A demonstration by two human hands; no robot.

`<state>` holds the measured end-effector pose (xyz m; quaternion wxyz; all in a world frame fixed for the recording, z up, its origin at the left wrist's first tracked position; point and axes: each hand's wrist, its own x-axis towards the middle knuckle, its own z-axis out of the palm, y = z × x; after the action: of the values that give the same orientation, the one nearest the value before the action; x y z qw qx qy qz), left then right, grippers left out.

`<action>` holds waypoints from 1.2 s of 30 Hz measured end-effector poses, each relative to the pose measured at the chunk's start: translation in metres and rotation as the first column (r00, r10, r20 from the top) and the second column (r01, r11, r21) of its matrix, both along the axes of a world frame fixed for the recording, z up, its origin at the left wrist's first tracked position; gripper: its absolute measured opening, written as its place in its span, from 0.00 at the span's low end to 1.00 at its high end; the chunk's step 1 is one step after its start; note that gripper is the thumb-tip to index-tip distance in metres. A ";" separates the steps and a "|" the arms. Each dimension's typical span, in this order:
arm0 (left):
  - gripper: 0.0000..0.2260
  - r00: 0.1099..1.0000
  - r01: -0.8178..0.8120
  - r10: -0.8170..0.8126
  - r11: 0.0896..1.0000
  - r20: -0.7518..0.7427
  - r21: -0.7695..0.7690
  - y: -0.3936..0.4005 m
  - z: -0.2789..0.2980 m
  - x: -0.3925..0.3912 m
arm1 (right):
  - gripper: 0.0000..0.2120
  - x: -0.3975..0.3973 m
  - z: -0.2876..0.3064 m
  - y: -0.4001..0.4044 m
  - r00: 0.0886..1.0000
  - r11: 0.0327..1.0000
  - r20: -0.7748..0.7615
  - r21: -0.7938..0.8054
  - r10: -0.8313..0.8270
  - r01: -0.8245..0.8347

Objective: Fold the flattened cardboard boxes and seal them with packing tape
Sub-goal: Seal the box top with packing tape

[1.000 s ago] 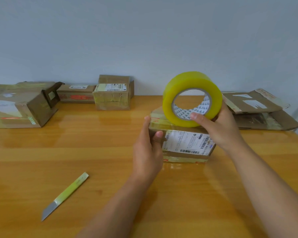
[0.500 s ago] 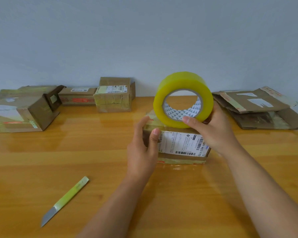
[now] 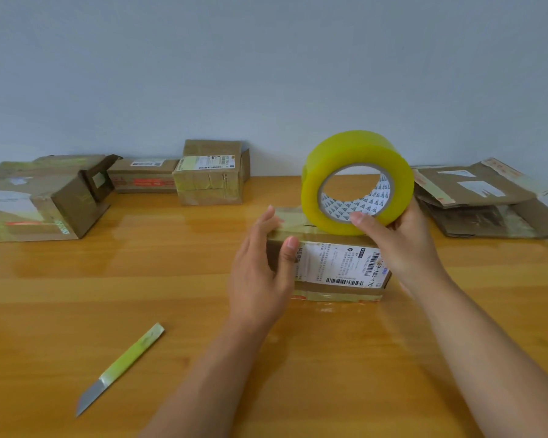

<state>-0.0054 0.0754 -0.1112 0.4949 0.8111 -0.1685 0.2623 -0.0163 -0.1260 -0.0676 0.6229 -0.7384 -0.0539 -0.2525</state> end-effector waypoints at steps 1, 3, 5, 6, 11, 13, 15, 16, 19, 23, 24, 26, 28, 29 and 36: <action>0.23 1.000 -0.011 0.010 1.000 0.014 0.018 0.001 0.001 0.000 | 0.27 -0.001 0.001 0.000 1.000 1.000 -0.005 0.003 0.003 -0.003; 0.23 0.999 -0.031 0.029 0.998 0.025 0.058 0.003 0.005 0.001 | 0.27 -0.002 0.002 0.001 1.000 1.000 -0.004 0.017 -0.004 0.004; 0.23 0.998 -0.051 0.045 0.992 0.053 0.116 0.003 0.010 0.003 | 0.27 -0.003 0.001 0.002 1.000 1.000 0.001 0.028 -0.011 0.011; 0.22 0.994 -0.072 0.059 0.985 0.088 0.158 0.004 0.012 0.005 | 0.26 -0.003 0.001 0.002 1.000 1.000 0.000 0.028 -0.012 0.012; 0.20 0.971 -0.142 0.048 0.902 0.232 0.408 0.009 0.022 0.012 | 0.23 -0.004 0.000 0.003 1.000 1.000 0.013 0.027 -0.001 0.001; 0.21 0.960 -0.175 0.039 0.857 0.278 0.485 0.010 0.025 0.011 | 0.23 -0.004 -0.001 0.003 1.000 1.000 0.021 0.019 -0.009 0.009; 0.22 0.937 -0.233 0.038 0.808 0.346 0.541 0.010 0.026 0.011 | 0.22 -0.003 -0.001 0.003 0.999 1.000 0.027 0.004 -0.018 0.018; 0.22 0.927 -0.255 0.033 0.786 0.374 0.563 0.008 0.025 0.010 | 0.21 -0.003 -0.001 0.003 0.999 1.000 0.032 -0.004 -0.017 0.017; 0.26 0.921 -0.279 0.028 0.744 0.389 0.607 0.002 0.021 0.009 | 0.20 -0.003 -0.003 0.003 0.999 1.000 0.047 -0.015 -0.013 0.014; 0.25 0.915 -0.312 0.065 0.738 0.398 0.598 -0.001 0.021 0.009 | 0.17 -0.002 -0.004 0.001 0.998 0.998 0.059 -0.062 -0.019 0.023; 0.26 0.910 -0.325 0.076 0.741 0.408 0.588 -0.001 0.021 0.009 | 0.16 -0.002 -0.005 0.001 0.997 0.997 0.069 -0.068 -0.023 0.028; 0.27 0.897 -0.348 0.092 0.752 0.433 0.560 -0.002 0.020 0.010 | 0.13 -0.001 -0.006 0.000 0.994 0.997 0.098 -0.054 -0.045 0.051; 0.28 0.884 -0.362 0.100 0.765 0.457 0.533 -0.001 0.019 0.010 | 0.12 0.002 -0.007 -0.001 0.988 0.996 0.130 -0.024 -0.080 0.084; 0.27 0.877 -0.368 0.101 0.771 0.470 0.520 -0.001 0.019 0.010 | 0.11 0.002 -0.006 -0.003 0.982 0.993 0.152 0.015 -0.115 0.114; 0.22 0.854 -0.402 0.152 0.800 0.498 0.445 -0.007 0.012 0.012 | 0.11 0.001 -0.009 -0.021 0.933 0.942 0.189 0.206 -0.305 0.266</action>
<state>0.0066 0.0685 -0.0992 0.1534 0.8517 -0.2176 0.4514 -0.0150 -0.1471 -0.0769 0.6330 -0.6477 0.0087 -0.4240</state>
